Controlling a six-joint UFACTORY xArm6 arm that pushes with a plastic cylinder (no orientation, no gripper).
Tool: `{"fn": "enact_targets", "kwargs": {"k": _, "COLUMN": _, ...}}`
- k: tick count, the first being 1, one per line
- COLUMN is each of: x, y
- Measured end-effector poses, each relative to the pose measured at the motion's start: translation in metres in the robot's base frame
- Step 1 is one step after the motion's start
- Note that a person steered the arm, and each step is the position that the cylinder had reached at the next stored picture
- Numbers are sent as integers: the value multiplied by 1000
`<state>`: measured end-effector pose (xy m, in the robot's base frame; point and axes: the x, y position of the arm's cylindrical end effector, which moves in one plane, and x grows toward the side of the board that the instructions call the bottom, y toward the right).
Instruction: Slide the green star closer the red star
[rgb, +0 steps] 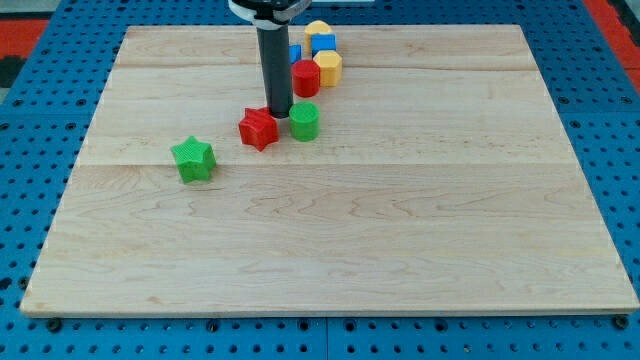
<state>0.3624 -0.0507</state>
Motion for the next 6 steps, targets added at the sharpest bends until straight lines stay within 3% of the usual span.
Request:
{"fn": "enact_targets", "kwargs": {"k": 1, "x": -35, "y": -106}}
{"fn": "enact_targets", "kwargs": {"k": 2, "x": 5, "y": -179}}
{"fn": "enact_targets", "kwargs": {"k": 3, "x": 77, "y": -170}}
{"fn": "enact_targets", "kwargs": {"k": 4, "x": 109, "y": -144}}
{"fn": "enact_targets", "kwargs": {"k": 6, "x": 85, "y": -120}}
